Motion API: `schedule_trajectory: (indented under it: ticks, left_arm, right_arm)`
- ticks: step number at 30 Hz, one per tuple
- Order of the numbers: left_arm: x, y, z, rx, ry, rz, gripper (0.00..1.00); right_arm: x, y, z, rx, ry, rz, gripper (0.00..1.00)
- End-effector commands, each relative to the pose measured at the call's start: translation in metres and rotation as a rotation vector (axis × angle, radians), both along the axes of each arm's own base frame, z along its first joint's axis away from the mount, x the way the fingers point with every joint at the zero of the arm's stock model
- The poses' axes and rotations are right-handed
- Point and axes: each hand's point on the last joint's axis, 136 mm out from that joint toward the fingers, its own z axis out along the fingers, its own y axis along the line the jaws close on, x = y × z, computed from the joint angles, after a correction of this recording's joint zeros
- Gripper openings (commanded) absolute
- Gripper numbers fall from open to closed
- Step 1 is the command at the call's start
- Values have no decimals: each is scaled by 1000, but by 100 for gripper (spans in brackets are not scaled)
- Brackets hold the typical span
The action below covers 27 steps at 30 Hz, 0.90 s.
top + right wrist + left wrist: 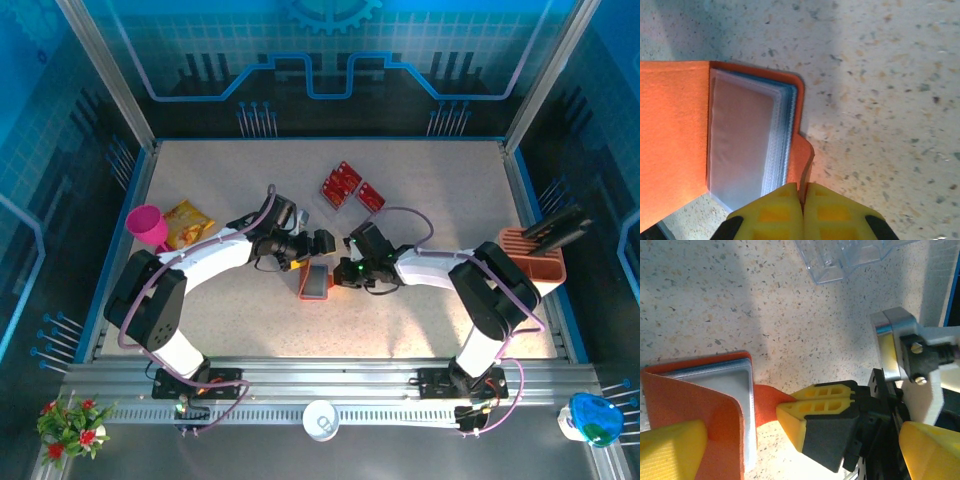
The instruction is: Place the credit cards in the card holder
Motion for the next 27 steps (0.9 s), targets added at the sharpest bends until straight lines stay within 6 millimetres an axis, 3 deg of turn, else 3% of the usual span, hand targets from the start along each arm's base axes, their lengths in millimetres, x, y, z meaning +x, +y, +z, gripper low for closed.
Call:
schedule_trajectory:
  ticks: [1, 3, 8, 20, 27]
  left_arm:
    - [6, -12, 21, -62, -27, -13, 99]
    - [7, -14, 21, -64, -22, -15, 99]
    - [5, -18, 21, -63, -19, -27, 99]
    - [2, -30, 15, -57, -4, -56, 99]
    - [-7, -38, -15, -7, 41, -97, 99]
  right_arm:
    - [8, 0, 4, 55, 3, -33, 0]
    - [9, -1, 4, 54, 0, -30, 1]
    - [13, -10, 16, 41, -22, -31, 32]
    - [5, -95, 44, -84, -43, -220, 38]
    - [-5, -111, 57, -81, -61, -260, 39]
